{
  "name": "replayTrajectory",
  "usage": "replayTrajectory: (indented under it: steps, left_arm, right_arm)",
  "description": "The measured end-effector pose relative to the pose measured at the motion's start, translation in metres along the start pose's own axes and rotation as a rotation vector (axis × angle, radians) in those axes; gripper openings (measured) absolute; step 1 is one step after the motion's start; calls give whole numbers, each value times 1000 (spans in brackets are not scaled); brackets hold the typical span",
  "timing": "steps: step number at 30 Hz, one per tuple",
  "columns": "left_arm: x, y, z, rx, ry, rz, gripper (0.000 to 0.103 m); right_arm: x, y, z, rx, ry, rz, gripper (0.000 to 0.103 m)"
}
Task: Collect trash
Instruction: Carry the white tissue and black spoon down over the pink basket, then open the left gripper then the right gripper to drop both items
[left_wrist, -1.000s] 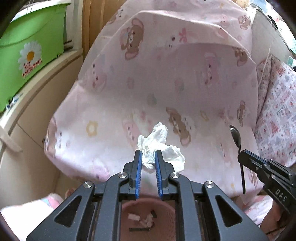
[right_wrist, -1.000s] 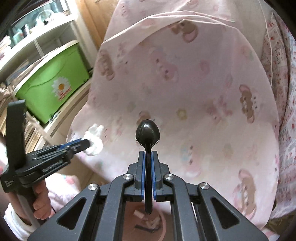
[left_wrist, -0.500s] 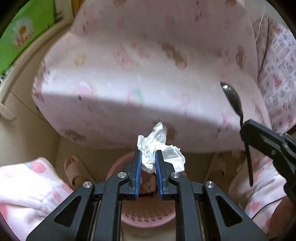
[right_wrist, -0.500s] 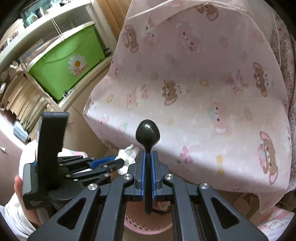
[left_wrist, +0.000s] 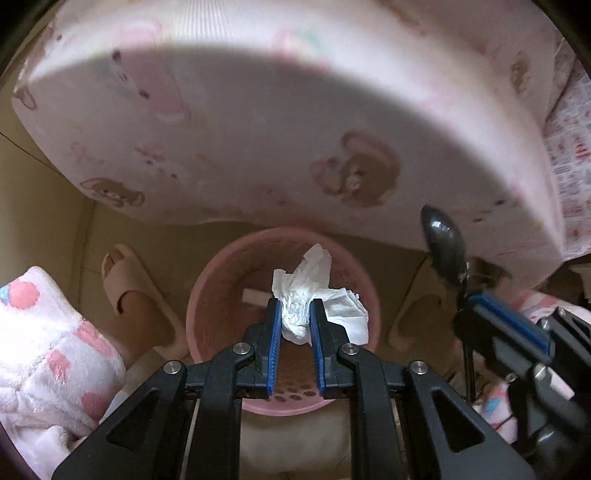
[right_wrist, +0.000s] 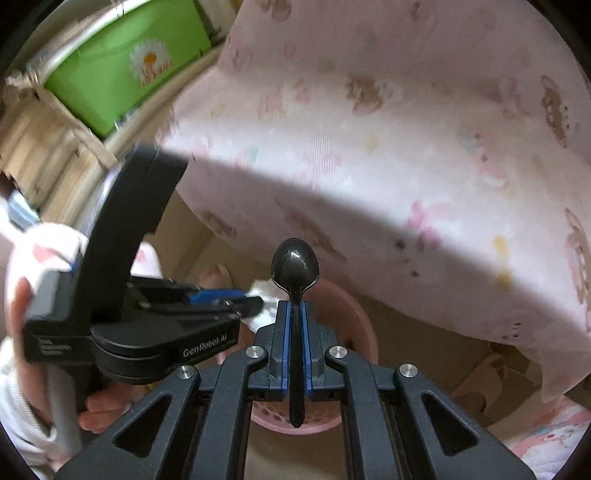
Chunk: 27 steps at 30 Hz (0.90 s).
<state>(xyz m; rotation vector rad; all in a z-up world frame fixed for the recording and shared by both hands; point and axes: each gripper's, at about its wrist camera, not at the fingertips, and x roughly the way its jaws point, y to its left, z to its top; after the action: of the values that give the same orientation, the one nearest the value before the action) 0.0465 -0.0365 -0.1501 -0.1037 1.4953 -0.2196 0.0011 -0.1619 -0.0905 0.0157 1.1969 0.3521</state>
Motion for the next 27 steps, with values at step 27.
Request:
replayTrajectory:
  steps: [27]
  left_arm:
    - [95,31,-23,-154,379,16,16]
  right_arm:
    - [133,-27,-36,83,417,-81,7]
